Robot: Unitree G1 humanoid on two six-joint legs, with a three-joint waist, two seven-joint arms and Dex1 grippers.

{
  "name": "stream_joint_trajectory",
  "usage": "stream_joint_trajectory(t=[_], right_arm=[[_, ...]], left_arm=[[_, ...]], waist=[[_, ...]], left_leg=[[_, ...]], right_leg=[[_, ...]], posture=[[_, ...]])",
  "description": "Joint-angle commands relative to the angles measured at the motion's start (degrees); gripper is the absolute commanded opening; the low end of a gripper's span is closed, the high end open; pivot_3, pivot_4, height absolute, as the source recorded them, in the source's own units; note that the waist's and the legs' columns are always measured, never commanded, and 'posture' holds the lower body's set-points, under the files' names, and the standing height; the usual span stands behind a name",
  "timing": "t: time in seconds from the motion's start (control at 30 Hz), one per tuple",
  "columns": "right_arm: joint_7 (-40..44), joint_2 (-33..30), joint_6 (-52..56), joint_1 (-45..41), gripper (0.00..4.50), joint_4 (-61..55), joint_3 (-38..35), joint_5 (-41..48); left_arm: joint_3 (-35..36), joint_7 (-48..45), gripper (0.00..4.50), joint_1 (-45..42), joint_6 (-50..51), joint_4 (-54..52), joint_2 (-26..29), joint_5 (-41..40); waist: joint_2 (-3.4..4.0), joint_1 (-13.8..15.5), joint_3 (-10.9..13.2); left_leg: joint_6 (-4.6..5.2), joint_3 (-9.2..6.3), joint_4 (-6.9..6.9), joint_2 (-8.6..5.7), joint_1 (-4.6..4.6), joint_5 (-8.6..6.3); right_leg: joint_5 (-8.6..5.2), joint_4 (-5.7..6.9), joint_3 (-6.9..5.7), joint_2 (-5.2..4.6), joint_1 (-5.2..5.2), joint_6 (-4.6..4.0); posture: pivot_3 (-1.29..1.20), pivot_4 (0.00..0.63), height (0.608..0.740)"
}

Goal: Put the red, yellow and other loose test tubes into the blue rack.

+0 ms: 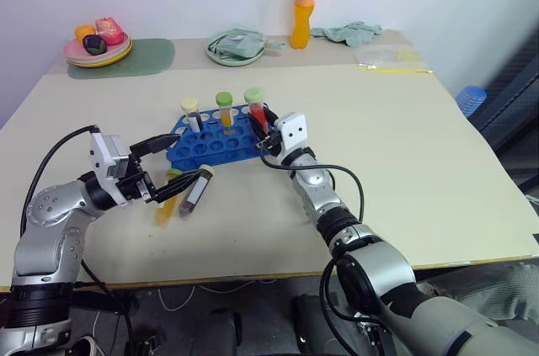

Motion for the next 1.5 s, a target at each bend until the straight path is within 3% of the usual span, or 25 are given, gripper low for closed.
stream_joint_trajectory(t=[0.03, 0.3, 0.4, 0.5, 0.57, 0.77, 0.87, 1.03, 1.2, 1.5], right_arm=[[0.5, 0.6, 0.1, -1.4, 0.81, 1.0, -2.4, 2.7], [6.1, 2.6, 2.1, -1.9, 0.81, 0.6, -7.8, 10.0], [9.3, 2.7, 2.9, -1.6, 2.13, 0.2, -8.5, 11.5], [12.6, 2.8, 3.0, -1.0, 3.76, -0.6, -8.7, 12.5], [11.3, 2.2, 1.7, -0.6, 4.43, -0.7, -7.6, 10.6], [12.8, 0.1, 1.4, 1.6, 4.43, -5.5, -5.7, 8.7], [15.8, -3.3, 4.1, 5.1, 4.43, -14.7, -5.4, 10.2], [17.4, -10.8, 15.0, 11.1, 4.43, -33.6, -7.1, 14.6], [17.6, -15.9, 25.0, 14.3, 4.43, -44.5, -7.2, 17.4], [34.7, -36.6, 50.5, 18.4, 4.43, -65.1, -11.2, 35.2]], left_arm=[[2.3, 0.3, 4.50, 0.1, 0.0, -2.1, 1.1, -0.9], [2.2, 0.7, 4.50, -0.1, 0.4, -2.6, 1.4, -1.0], [2.0, 0.9, 4.50, -0.2, 0.5, -2.8, 1.2, -0.9], [2.0, 1.0, 4.50, -0.2, 0.6, -2.9, 1.2, -1.0], [1.8, 1.0, 4.50, -0.2, 0.5, -2.9, 1.0, -0.9], [1.5, 1.3, 4.50, -0.2, 0.6, -3.3, 0.8, -0.6], [1.5, 1.2, 4.50, 0.1, 0.4, -3.4, 0.7, -0.5], [1.6, 0.9, 4.50, -1.3, 0.0, -1.9, -0.1, -1.1], [1.6, 0.2, 4.50, -2.4, -0.4, -0.5, -0.5, -0.9], [2.3, 0.4, 4.50, -1.6, -0.1, -1.3, 0.7, -0.6]], waist=[[0.00, 0.0, 0.0], [0.02, 0.1, 0.0], [0.02, 0.0, 0.0], [0.02, 0.0, 0.0], [0.03, 0.0, 0.0], [0.02, 0.1, 0.0], [0.02, 0.3, 0.0], [0.03, 0.3, 0.0], [0.02, 0.1, 0.0], [0.02, 1.3, 0.0]], left_leg=[[0.00, 0.00, 0.00, 0.00, 0.01, 0.00], [-0.01, -0.01, 0.00, 0.00, 0.01, 0.00], [-0.01, -0.01, -0.01, 0.00, 0.01, 0.00], [0.00, -0.01, -0.03, 0.00, 0.01, 0.00], [-0.01, -0.01, -0.04, 0.00, 0.03, 0.00], [-0.01, 0.00, -0.05, 0.00, 0.03, 0.00], [-0.01, -0.01, -0.04, -0.01, 0.01, 0.01], [-0.01, -0.03, -0.03, -0.02, 0.00, 0.01], [-0.01, 0.00, -0.04, 0.01, 0.01, 0.01], [0.00, 0.06, 0.01, -0.03, -0.08, 0.00]], right_leg=[[0.00, 0.00, 0.00, 0.00, 0.01, 0.00], [0.00, -0.01, 0.00, -0.01, 0.02, 0.00], [0.00, -0.01, 0.00, -0.01, 0.02, 0.00], [0.00, -0.01, 0.00, 0.00, 0.02, 0.00], [0.00, -0.01, 0.00, 0.00, 0.01, 0.00], [0.00, -0.02, 0.00, -0.01, 0.01, 0.00], [0.00, -0.02, 0.00, -0.03, 0.02, 0.00], [0.00, -0.02, 0.01, -0.08, 0.02, 0.00], [0.00, -0.02, 0.01, 0.01, 0.02, 0.00], [-0.02, -0.13, 0.00, -0.04, 0.02, -0.02]], posture=[[0.00, 0.150, 0.740], [0.00, 0.150, 0.740], [0.00, 0.150, 0.740], [0.00, 0.150, 0.740], [0.00, 0.150, 0.740], [0.00, 0.150, 0.740], [0.00, 0.150, 0.740], [0.00, 0.150, 0.740], [0.00, 0.150, 0.740], [0.00, 0.150, 0.740]])
